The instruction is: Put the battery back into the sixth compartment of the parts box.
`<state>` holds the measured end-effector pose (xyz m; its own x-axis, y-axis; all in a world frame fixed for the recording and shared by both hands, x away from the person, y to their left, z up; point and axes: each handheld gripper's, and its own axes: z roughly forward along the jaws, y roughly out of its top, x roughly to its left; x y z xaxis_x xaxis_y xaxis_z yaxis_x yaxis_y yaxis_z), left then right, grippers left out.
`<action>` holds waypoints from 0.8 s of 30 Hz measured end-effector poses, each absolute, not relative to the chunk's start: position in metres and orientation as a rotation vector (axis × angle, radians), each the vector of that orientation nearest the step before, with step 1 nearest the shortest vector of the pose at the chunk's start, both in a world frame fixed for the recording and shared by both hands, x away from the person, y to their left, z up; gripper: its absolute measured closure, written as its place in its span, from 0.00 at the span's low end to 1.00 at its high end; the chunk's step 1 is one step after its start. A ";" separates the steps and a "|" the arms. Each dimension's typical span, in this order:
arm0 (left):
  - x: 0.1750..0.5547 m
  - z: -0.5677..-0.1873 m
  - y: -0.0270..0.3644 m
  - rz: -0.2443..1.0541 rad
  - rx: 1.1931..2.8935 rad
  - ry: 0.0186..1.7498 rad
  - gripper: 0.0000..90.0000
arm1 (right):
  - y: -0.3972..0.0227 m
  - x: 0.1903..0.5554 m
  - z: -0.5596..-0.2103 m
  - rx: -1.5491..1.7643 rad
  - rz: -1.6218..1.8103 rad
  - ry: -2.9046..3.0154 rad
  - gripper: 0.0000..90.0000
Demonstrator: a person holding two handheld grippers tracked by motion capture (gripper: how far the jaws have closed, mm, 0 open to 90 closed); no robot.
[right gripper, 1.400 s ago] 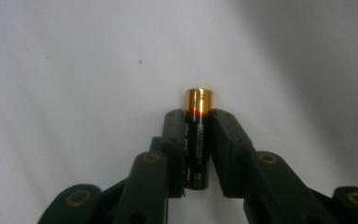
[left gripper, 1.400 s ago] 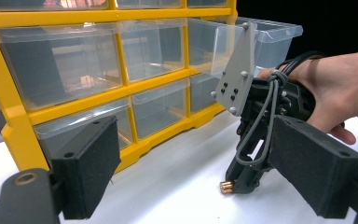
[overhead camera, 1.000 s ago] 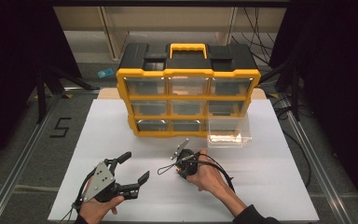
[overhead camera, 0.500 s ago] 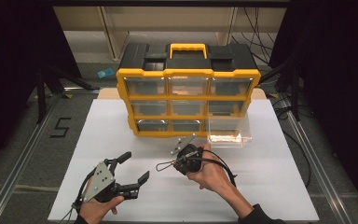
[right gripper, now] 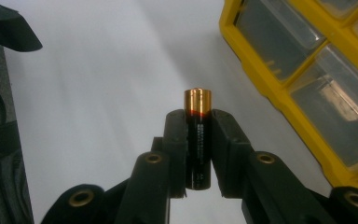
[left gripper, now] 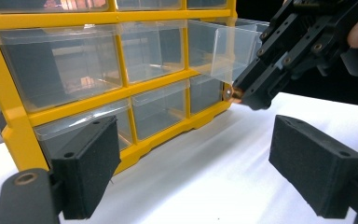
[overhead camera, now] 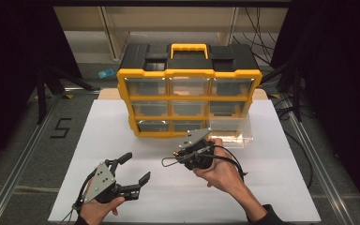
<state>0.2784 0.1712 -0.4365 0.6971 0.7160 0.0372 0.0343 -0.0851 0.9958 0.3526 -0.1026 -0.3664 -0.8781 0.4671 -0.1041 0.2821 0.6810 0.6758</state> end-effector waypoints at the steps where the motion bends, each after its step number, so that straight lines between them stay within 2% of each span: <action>1: 0.278 -0.437 0.171 0.635 1.572 0.632 0.17 | -0.103 0.353 -0.366 0.598 0.990 2.627 0.86; 24: 0.279 -0.437 0.171 0.639 1.569 0.626 0.17 | -0.130 0.352 -0.330 0.594 1.097 2.523 0.86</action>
